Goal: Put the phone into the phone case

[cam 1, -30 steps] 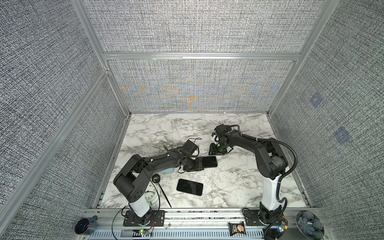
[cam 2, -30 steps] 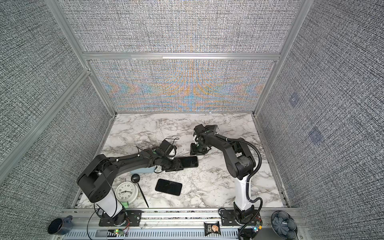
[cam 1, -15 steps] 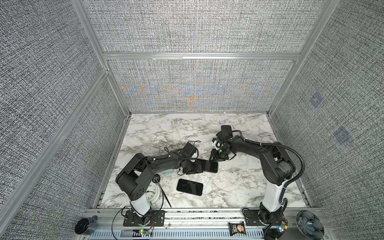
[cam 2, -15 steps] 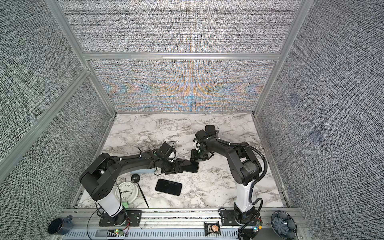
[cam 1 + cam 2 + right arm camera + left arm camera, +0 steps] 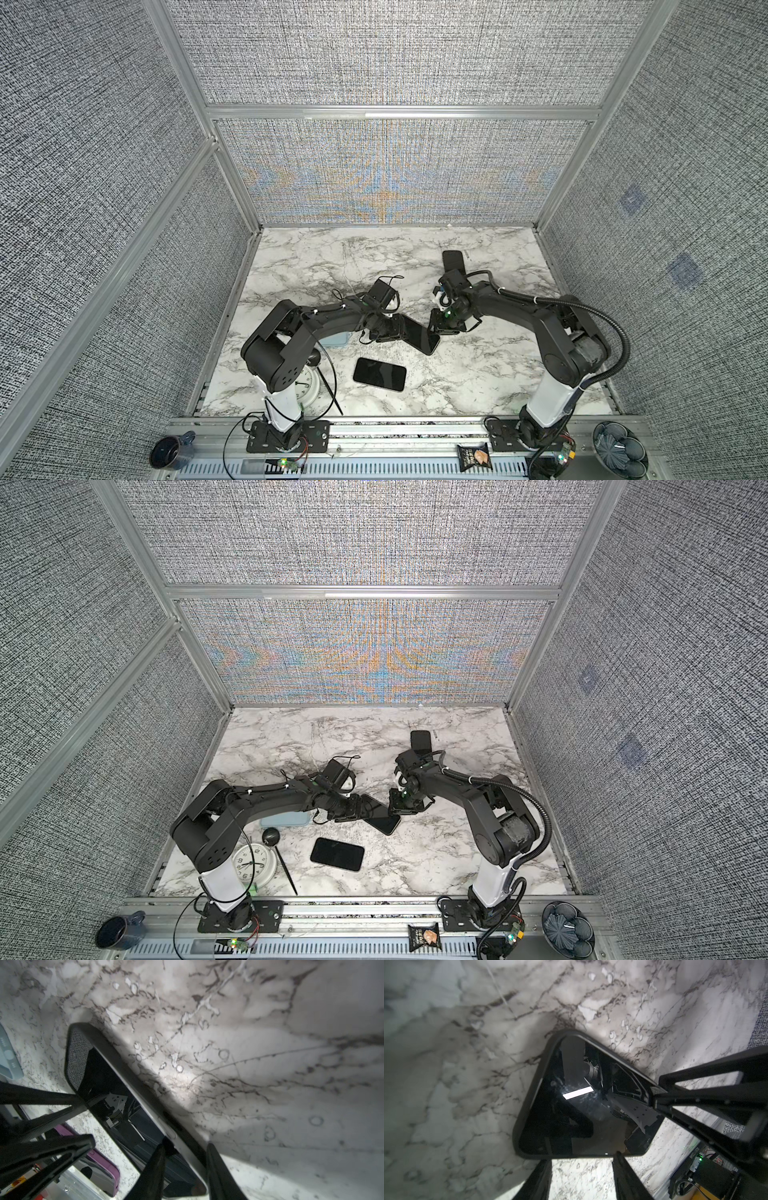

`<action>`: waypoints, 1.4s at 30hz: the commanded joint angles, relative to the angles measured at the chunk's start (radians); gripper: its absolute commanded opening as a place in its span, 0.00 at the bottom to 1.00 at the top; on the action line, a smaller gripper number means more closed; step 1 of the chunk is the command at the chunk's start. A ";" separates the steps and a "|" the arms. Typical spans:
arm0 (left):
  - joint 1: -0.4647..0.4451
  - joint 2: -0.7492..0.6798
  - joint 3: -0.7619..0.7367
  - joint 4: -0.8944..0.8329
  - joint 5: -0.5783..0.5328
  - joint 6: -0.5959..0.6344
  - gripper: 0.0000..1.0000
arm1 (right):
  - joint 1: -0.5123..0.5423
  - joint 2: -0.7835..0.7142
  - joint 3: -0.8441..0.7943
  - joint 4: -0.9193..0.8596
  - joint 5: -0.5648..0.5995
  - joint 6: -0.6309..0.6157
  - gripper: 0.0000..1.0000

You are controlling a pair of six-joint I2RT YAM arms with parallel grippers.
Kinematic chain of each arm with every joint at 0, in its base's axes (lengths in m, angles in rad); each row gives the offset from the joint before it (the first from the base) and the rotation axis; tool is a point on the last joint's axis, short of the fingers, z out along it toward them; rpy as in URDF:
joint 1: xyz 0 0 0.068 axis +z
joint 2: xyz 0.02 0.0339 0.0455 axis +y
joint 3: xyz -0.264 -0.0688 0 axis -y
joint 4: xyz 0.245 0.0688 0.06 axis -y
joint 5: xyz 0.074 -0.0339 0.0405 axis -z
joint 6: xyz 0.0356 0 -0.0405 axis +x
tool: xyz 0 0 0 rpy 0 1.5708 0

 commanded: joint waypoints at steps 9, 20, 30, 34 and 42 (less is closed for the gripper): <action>0.031 0.115 0.151 -0.014 0.018 0.051 0.48 | 0.016 -0.019 -0.014 -0.025 0.023 0.024 0.32; 0.059 0.134 0.198 -0.029 0.063 0.066 0.48 | 0.013 -0.006 0.010 -0.023 -0.031 0.040 0.29; 0.059 0.081 0.146 -0.015 0.065 0.037 0.50 | 0.027 -0.052 -0.086 0.003 -0.113 0.078 0.29; 0.040 0.019 0.112 -0.054 0.071 -0.003 0.51 | 0.028 -0.106 -0.110 -0.041 -0.068 0.072 0.30; -0.026 -0.021 0.024 -0.024 0.124 -0.138 0.52 | 0.040 -0.206 -0.136 -0.039 0.040 0.110 0.28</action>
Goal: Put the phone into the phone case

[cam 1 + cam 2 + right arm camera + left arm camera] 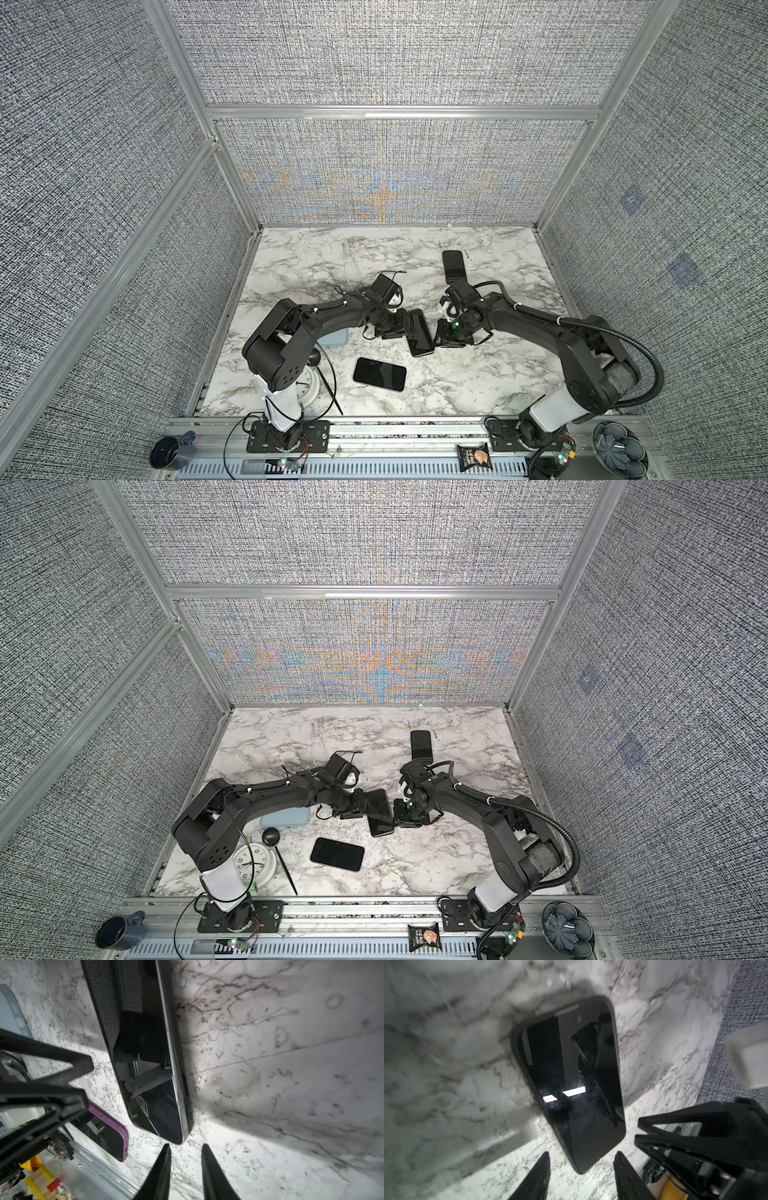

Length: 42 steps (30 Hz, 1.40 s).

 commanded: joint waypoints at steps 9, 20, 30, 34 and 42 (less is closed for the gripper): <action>-0.016 -0.008 -0.085 0.110 0.061 -0.114 0.50 | 0.033 0.001 0.017 0.014 0.056 0.027 0.22; -0.019 0.046 -0.066 0.126 0.083 -0.100 0.46 | 0.047 0.033 -0.017 0.074 0.026 0.053 0.20; -0.019 0.058 -0.065 0.127 0.078 -0.089 0.43 | 0.049 0.049 -0.023 0.083 0.012 0.057 0.16; -0.021 0.064 -0.066 0.137 0.084 -0.089 0.43 | 0.051 0.053 -0.027 0.095 0.002 0.063 0.15; -0.022 0.072 -0.061 0.142 0.090 -0.088 0.41 | 0.055 0.054 -0.045 0.128 -0.018 0.083 0.13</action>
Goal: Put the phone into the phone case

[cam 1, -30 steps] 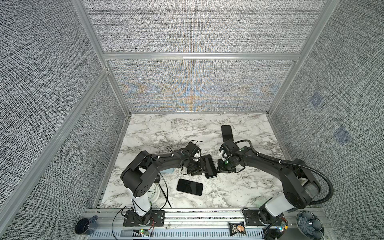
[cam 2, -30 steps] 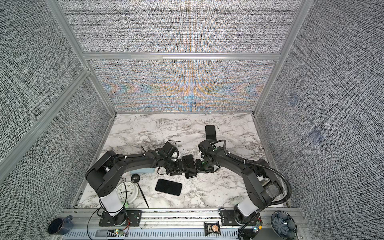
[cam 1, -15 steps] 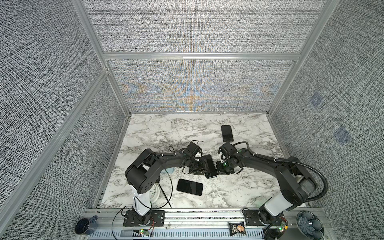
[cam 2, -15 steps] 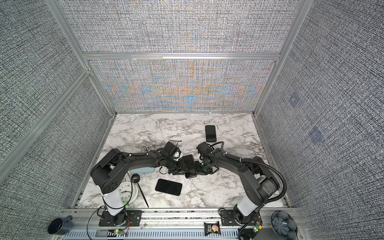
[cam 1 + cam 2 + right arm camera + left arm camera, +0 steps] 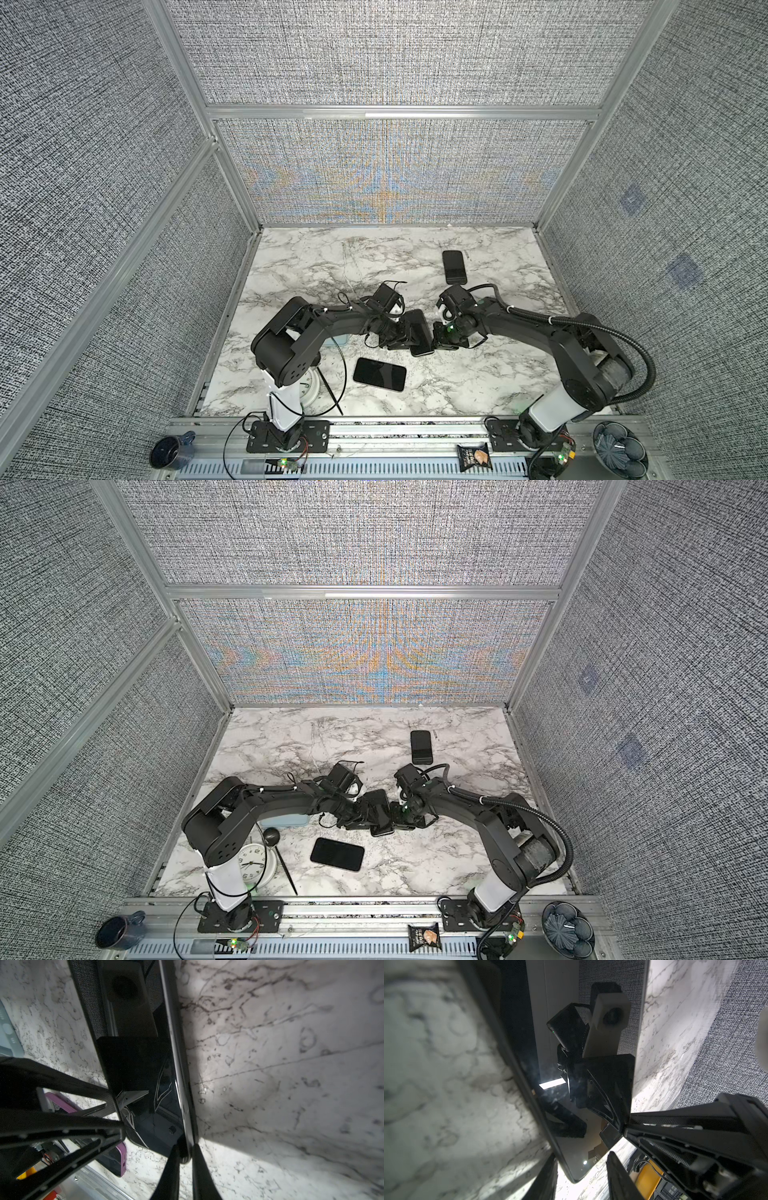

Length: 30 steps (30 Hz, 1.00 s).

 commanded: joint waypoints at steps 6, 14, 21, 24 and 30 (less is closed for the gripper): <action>-0.007 0.009 -0.002 0.002 -0.016 0.014 0.41 | 0.014 0.013 -0.023 0.046 -0.037 0.026 0.13; -0.006 0.008 -0.001 0.004 -0.019 0.012 0.40 | 0.018 0.018 -0.026 0.052 -0.036 0.028 0.12; -0.007 0.017 0.003 0.006 -0.014 0.015 0.40 | 0.025 0.031 -0.028 0.064 -0.045 0.034 0.11; -0.007 0.019 0.006 0.007 -0.013 0.016 0.40 | 0.029 0.033 -0.028 0.067 -0.045 0.036 0.10; -0.007 0.019 0.007 0.006 -0.011 0.016 0.39 | 0.034 0.040 -0.028 0.069 -0.044 0.038 0.08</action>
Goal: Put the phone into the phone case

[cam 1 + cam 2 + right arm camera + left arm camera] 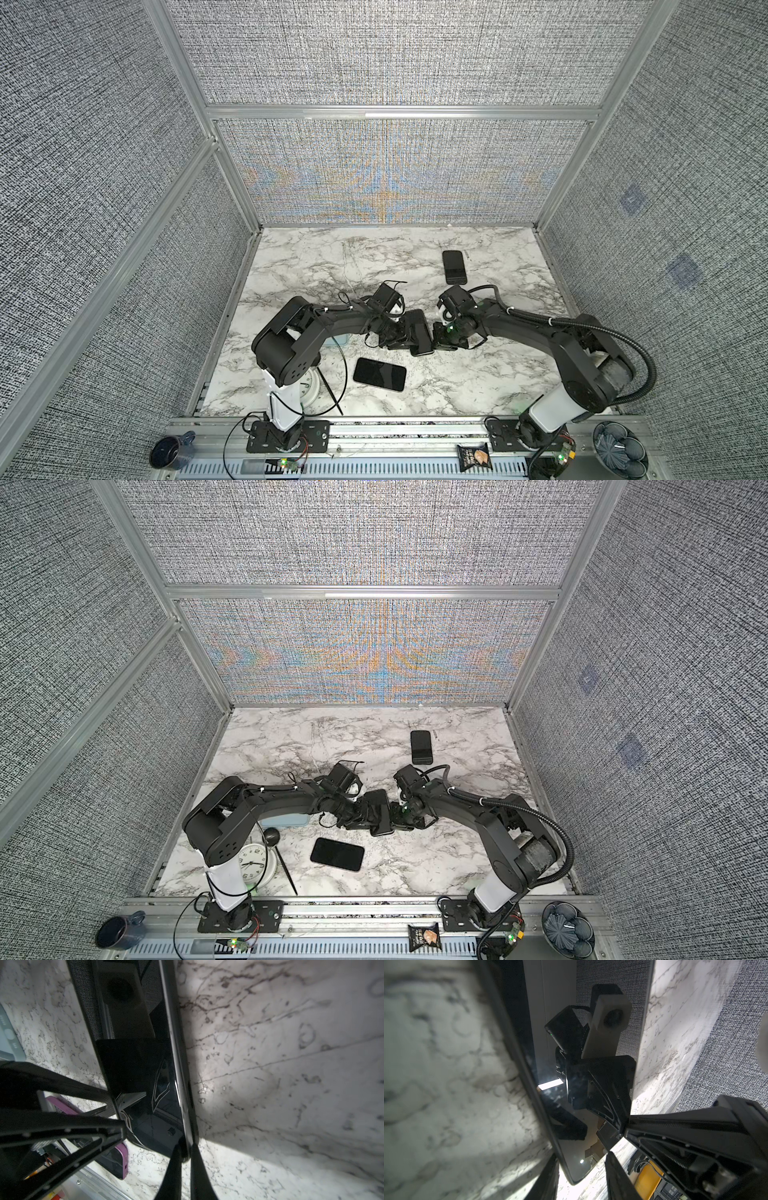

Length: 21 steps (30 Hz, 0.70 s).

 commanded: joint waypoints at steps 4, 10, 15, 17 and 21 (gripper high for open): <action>-0.006 0.012 -0.003 0.017 -0.013 0.016 0.39 | 0.021 0.034 -0.012 0.053 -0.052 0.003 0.08; -0.007 0.017 0.002 0.018 -0.012 0.017 0.39 | 0.025 0.036 -0.012 0.056 -0.053 0.006 0.07; -0.006 0.016 0.004 0.017 -0.013 0.018 0.39 | 0.031 0.042 -0.011 0.060 -0.058 0.010 0.07; -0.007 0.018 0.006 0.016 -0.013 0.018 0.39 | 0.032 0.043 -0.010 0.060 -0.059 0.010 0.07; -0.007 0.015 0.004 0.014 -0.014 0.018 0.39 | 0.033 0.039 -0.006 0.051 -0.057 0.008 0.07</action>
